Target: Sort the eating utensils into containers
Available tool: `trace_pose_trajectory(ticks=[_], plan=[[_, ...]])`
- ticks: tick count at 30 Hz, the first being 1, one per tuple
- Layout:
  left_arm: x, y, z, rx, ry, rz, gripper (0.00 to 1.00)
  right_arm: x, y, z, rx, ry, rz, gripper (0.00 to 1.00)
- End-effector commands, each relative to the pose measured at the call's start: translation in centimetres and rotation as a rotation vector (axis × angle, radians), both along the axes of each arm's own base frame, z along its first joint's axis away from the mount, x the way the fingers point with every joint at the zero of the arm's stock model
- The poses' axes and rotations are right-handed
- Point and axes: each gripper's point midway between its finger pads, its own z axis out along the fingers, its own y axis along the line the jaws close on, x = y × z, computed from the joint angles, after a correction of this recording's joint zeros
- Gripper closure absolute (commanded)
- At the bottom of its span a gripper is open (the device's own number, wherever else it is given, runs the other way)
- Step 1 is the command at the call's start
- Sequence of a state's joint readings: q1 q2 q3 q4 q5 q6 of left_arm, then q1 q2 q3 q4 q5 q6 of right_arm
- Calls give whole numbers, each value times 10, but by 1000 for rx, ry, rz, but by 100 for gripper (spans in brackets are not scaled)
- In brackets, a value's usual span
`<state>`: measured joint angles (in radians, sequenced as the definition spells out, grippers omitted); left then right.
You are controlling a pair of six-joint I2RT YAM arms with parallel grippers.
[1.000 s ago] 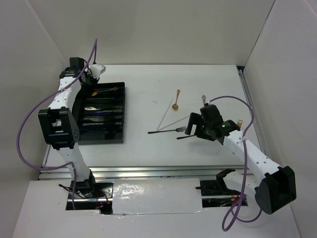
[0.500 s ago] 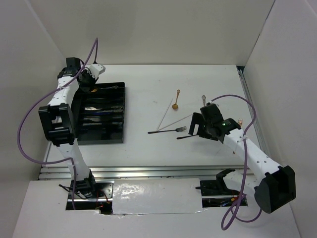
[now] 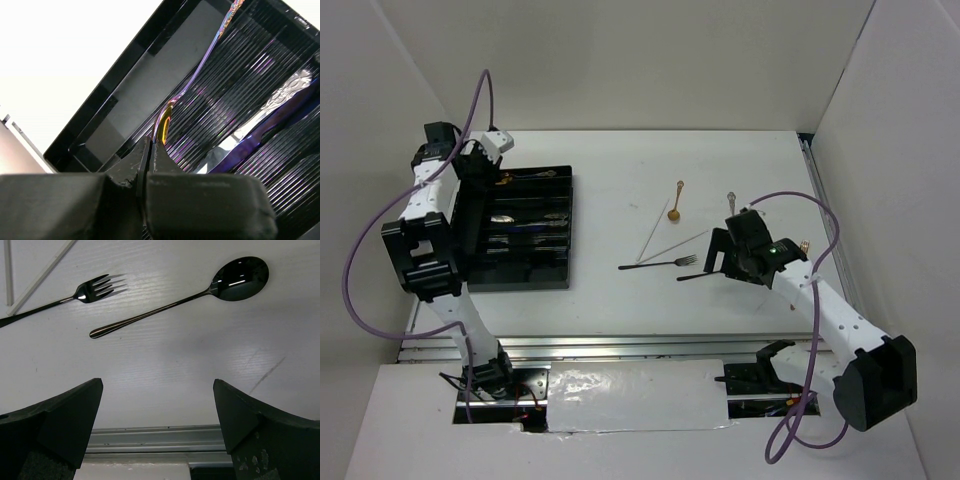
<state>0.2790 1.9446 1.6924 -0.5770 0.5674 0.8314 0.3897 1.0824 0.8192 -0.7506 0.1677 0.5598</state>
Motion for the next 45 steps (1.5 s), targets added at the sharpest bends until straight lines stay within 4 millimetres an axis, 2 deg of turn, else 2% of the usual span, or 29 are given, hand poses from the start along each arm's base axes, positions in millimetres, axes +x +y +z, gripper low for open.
trace_pose_trajectory(ticks=[1,7,9,13,14,16,17,19,20,22,27,30,34,36,37,38,39,42,43,45], plan=[[5,-5,29,-11,-105,-79,100,1,-12,9,-32,-23,-32,0],[18,15,-3,71,-77,-58,100,4,-12,7,-25,-1,-25,0],[24,25,-6,82,-79,-35,100,3,-12,4,-26,10,-19,0],[39,31,-4,79,-113,-20,100,7,-15,-3,-35,31,-31,0],[42,31,-11,76,-106,-21,100,8,-16,-3,-41,35,-29,0],[53,32,-9,110,-118,-17,100,11,-16,-3,-46,39,-30,0],[56,30,-17,113,-105,-28,100,12,-16,-2,-44,38,-32,0],[64,24,-14,109,-126,-47,100,13,-15,-3,-36,42,-35,0],[67,23,-20,96,-118,-42,100,13,-15,-5,-35,46,-37,0],[73,22,-18,93,-132,-46,100,12,-13,-7,-28,58,-38,0],[81,22,-36,119,-105,-64,100,12,-15,-11,-36,71,-46,0],[86,24,-39,113,-103,-30,100,13,-14,-11,-34,75,-45,0],[86,22,-32,97,-123,-21,63,14,-14,-9,-36,71,-52,0],[85,20,-30,92,-125,-20,48,14,-15,-7,-32,63,-58,0],[85,22,-24,87,-132,-9,15,13,-14,-8,-30,65,-58,0],[86,22,-20,83,-137,0,1,13,-14,-6,-24,57,-57,0],[86,21,-16,70,-140,15,1,12,-14,-6,-22,59,-61,0],[89,22,16,82,-198,82,1,12,-12,3,-7,31,-60,0],[89,14,38,69,-228,115,1,12,-13,6,-5,20,-64,0],[89,3,68,43,-279,177,1,11,-13,13,9,-8,-64,0]])
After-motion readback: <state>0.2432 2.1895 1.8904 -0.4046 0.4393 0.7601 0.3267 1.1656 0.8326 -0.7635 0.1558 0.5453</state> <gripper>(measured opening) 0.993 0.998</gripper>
